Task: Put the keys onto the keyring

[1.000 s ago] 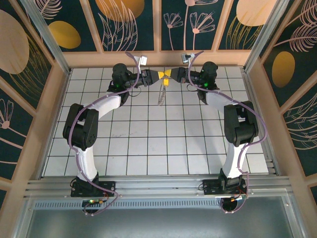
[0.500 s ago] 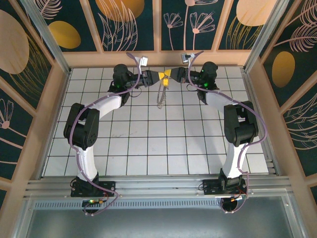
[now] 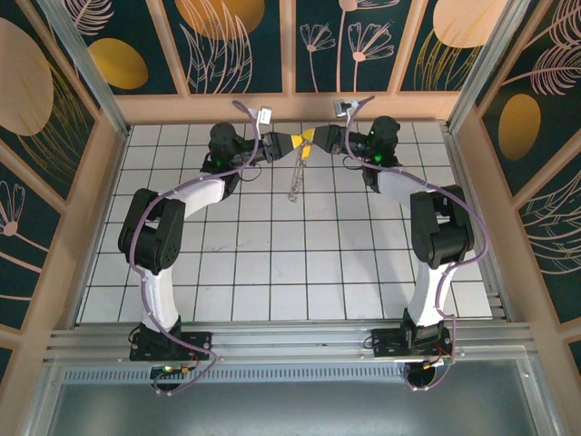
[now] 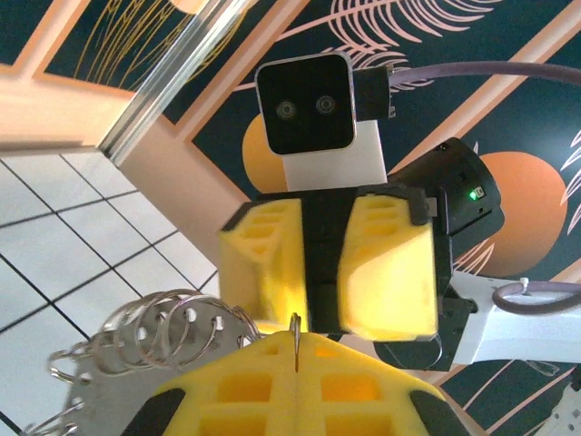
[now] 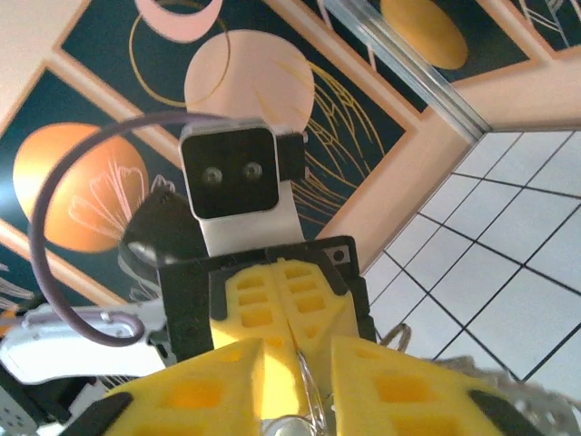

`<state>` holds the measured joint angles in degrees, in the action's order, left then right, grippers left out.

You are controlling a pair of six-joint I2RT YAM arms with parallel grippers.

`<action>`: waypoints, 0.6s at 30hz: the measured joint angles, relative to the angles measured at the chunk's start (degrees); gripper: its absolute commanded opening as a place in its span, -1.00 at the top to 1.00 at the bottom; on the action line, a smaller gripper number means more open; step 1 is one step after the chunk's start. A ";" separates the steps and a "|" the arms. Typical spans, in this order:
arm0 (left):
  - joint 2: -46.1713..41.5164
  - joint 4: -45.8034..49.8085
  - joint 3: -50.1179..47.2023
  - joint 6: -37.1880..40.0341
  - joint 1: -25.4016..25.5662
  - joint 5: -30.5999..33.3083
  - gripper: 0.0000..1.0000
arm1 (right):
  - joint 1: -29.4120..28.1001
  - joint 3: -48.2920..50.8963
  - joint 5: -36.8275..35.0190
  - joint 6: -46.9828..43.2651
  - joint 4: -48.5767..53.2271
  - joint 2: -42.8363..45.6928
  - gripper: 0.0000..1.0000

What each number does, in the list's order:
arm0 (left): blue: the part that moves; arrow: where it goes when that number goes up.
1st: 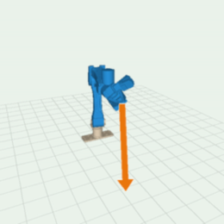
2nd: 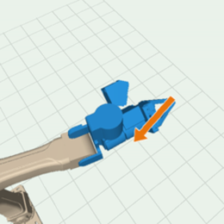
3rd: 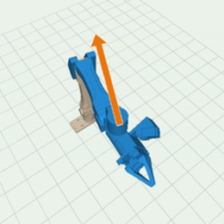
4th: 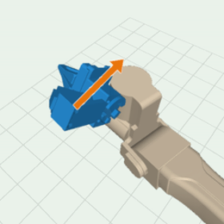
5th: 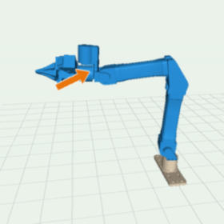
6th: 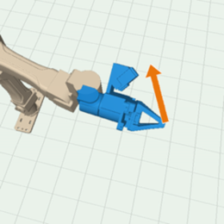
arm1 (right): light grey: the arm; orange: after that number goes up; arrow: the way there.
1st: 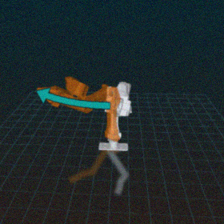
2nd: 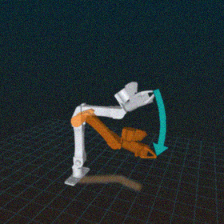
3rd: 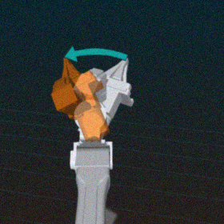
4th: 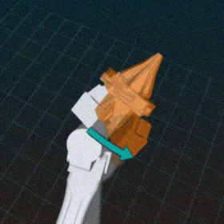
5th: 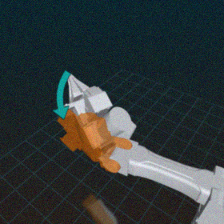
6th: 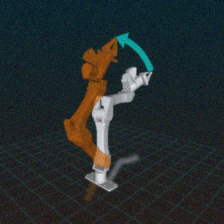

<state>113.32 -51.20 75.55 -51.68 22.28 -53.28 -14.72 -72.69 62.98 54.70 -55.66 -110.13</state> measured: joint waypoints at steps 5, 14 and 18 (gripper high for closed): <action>0.00 -2.01 -1.79 -2.08 0.07 1.09 1.00 | 3.37 8.39 -2.19 -0.20 -1.62 5.38 0.20; -0.02 -4.15 -3.34 -3.74 0.13 1.18 1.00 | 4.13 19.91 -5.16 -3.17 -6.78 12.24 0.08; -0.68 -4.22 -3.96 -4.00 0.31 0.57 1.00 | 3.91 22.01 -5.01 -4.85 -8.94 12.24 0.05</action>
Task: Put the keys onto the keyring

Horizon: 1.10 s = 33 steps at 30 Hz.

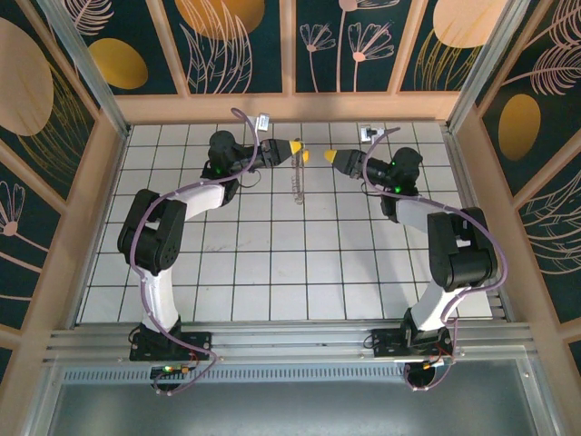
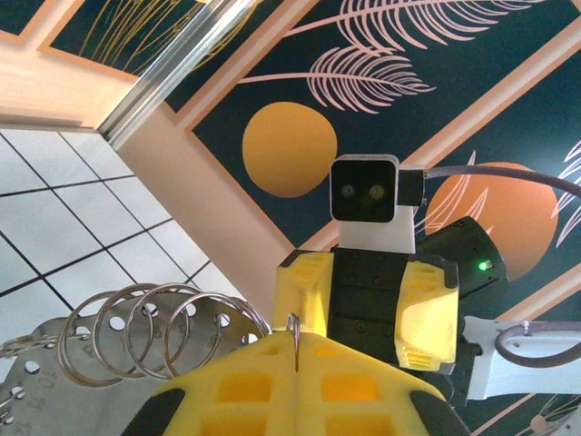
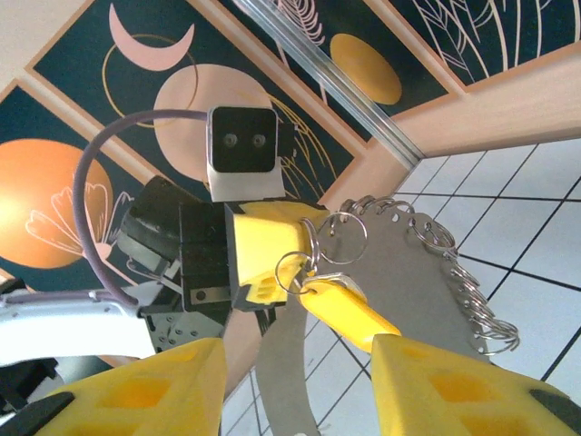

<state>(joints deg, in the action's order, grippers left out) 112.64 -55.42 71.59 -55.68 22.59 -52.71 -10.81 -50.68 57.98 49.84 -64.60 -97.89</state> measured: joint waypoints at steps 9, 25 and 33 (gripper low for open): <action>-3.02 0.70 0.00 0.61 1.44 -2.27 1.00 | -2.08 0.13 1.70 -1.36 -6.43 -1.68 0.02; -3.89 2.91 -0.04 1.95 2.19 -2.80 1.00 | -4.57 -1.16 3.78 -1.22 -9.31 -3.76 0.69; -3.89 2.99 -0.04 2.10 2.19 -2.45 1.00 | -4.63 -1.03 4.68 -0.83 -11.37 -4.33 1.00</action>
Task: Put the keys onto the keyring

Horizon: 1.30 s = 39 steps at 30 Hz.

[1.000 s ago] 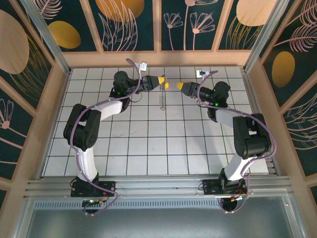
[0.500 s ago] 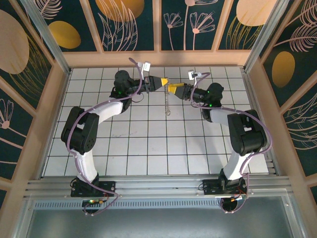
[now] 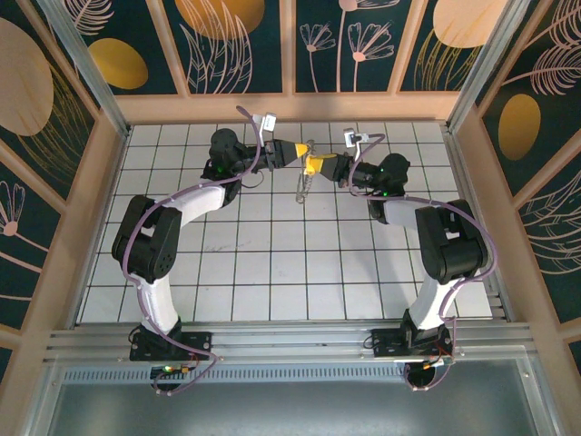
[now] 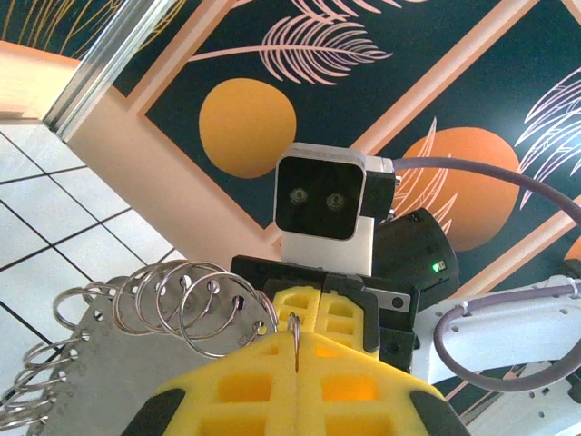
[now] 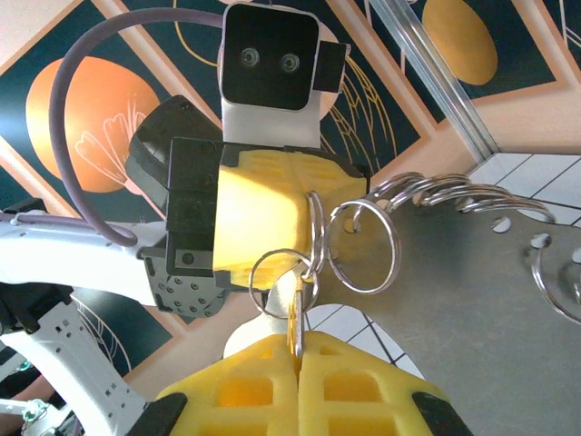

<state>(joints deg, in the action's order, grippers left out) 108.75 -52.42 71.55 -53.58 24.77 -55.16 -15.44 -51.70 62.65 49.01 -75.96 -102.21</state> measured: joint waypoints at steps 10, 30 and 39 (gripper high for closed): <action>-1.09 -0.04 -1.84 0.42 0.33 1.62 1.00 | 0.00 2.03 -0.22 -0.26 -0.15 0.00 1.00; -1.79 -3.04 -4.87 0.33 0.42 3.21 1.00 | -3.37 -0.02 -1.42 -1.31 2.34 -1.99 1.00; -1.88 -4.42 -5.73 -0.35 0.42 4.66 1.00 | -4.07 -0.50 -2.69 0.70 0.74 -3.06 1.00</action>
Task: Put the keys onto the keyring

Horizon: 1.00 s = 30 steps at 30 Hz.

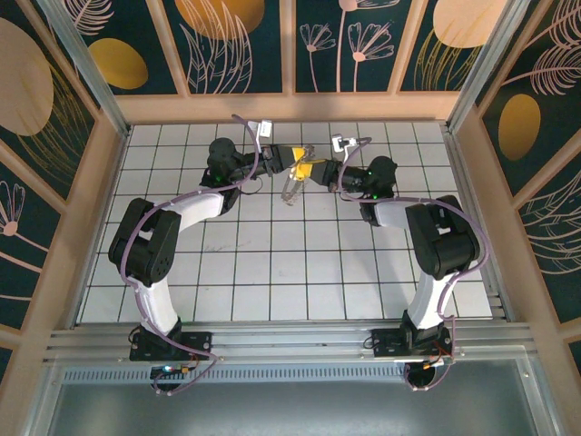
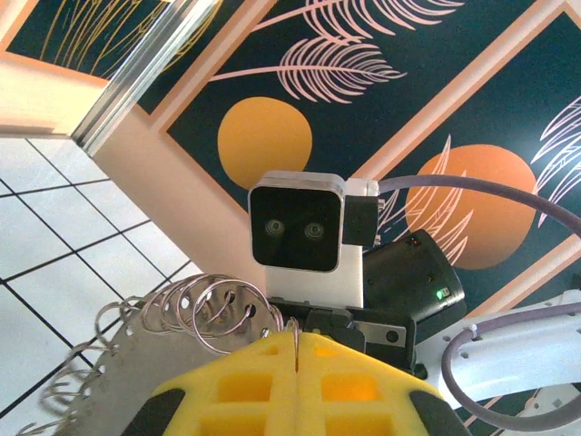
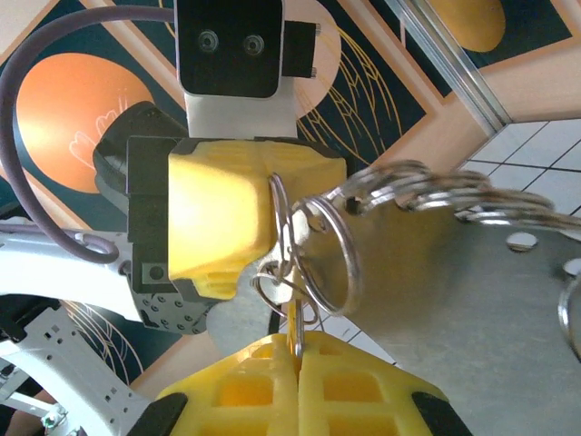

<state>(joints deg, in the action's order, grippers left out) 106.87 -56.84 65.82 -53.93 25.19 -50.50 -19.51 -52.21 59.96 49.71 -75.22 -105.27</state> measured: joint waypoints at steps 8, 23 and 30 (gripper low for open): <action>0.00 -1.57 -0.63 -0.66 0.00 1.31 1.00 | -1.44 -1.57 -2.01 -1.07 2.67 -0.13 1.00; -0.02 -5.01 -1.53 -1.92 1.36 1.60 1.00 | 1.36 8.59 -5.99 -1.62 4.76 6.49 0.40; -0.02 -6.43 -1.53 -2.12 1.40 1.51 1.00 | 2.95 12.81 -7.96 -3.67 7.80 15.06 0.12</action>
<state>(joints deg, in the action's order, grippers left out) 106.85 -63.26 64.29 -56.05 26.59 -48.99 -16.56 -39.40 52.01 46.04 -67.42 -90.21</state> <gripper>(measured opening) 0.051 0.436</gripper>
